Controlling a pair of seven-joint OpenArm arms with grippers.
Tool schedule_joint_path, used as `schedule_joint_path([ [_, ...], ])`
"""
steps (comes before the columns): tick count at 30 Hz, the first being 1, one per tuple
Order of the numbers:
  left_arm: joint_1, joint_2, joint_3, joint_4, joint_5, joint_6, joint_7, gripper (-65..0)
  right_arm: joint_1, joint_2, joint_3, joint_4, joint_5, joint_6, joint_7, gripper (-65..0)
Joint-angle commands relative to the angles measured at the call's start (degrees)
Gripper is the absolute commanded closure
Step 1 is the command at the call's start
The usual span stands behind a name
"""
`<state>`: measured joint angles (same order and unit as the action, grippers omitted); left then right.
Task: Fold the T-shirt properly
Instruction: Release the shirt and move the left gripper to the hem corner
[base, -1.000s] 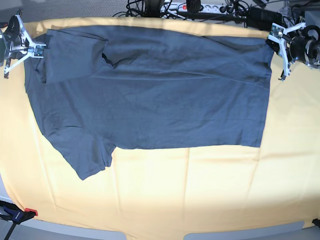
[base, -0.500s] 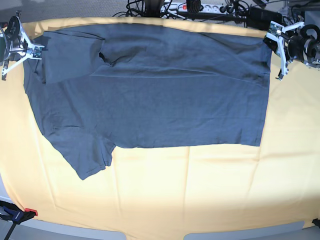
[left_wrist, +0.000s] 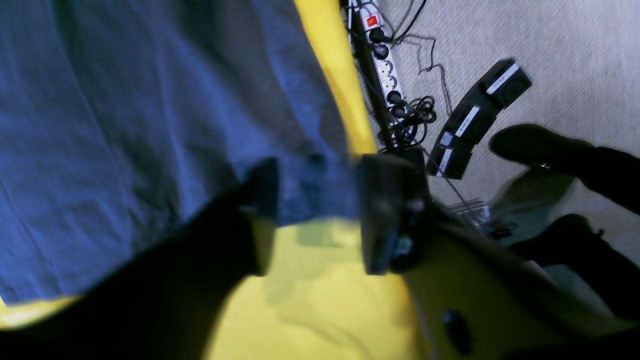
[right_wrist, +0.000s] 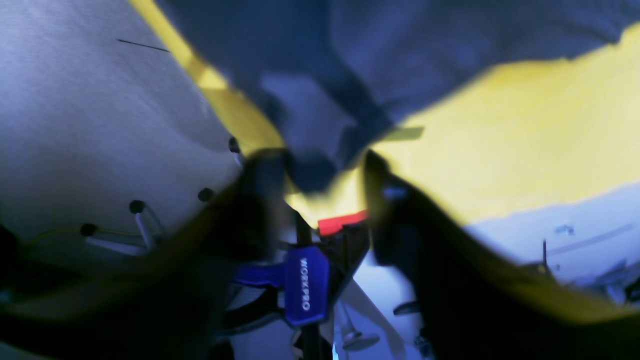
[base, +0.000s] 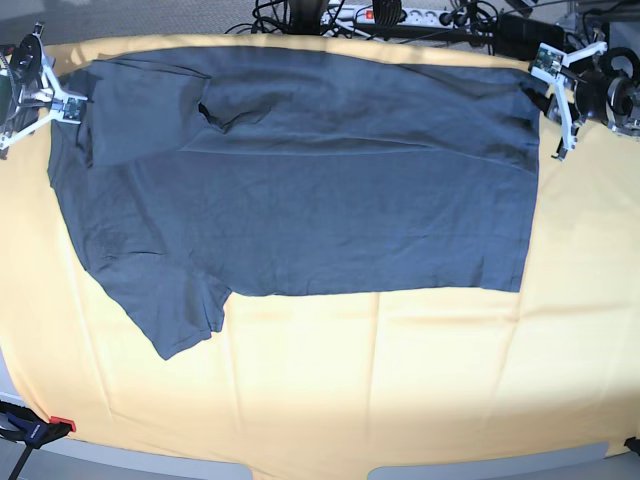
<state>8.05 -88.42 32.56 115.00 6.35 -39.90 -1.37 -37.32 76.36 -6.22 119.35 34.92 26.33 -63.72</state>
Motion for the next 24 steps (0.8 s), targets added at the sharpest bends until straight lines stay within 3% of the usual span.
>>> schedule_joint_path([
  [1,-0.48,-0.58,-0.66,0.72,-2.29,-0.10,1.25,-33.7,0.33,1.44,0.70,0.57,-0.22,-0.20,-0.59,-36.8],
  [4,-0.87,-0.58,-0.66,1.81,-8.61,-0.10,8.04,-34.5,0.35,1.44,0.70,0.66,-0.90,-0.31,-0.28,-36.9],
  [8,-5.90,-0.58,-0.66,2.78,-16.94,-0.10,13.57,-34.5,0.48,1.46,0.70,2.49,-6.45,-3.41,0.70,-36.9],
  [11,-13.14,-0.58,-0.66,2.69,-27.98,-0.10,17.29,-34.5,1.16,1.46,0.72,4.61,-9.55,-6.23,0.70,-36.9],
  [14,-21.16,-0.58,-0.66,1.57,-41.66,-0.10,24.24,-34.5,1.14,1.46,0.72,6.25,-15.02,-10.62,1.16,-36.9],
  [17,-27.74,-0.35,-0.66,-4.04,-51.04,-0.10,29.44,-34.5,1.14,1.44,0.72,6.25,-23.76,-16.85,1.55,-36.9],
  [20,-32.48,6.03,-0.81,-15.17,-54.84,2.84,29.97,-34.5,1.14,1.44,0.72,6.16,-32.13,-22.43,1.16,-36.9],
  [24,-37.09,15.80,-2.84,-35.76,-61.33,4.17,30.36,-34.5,1.11,1.42,0.72,6.16,-38.25,-26.40,0.90,-36.9],
])
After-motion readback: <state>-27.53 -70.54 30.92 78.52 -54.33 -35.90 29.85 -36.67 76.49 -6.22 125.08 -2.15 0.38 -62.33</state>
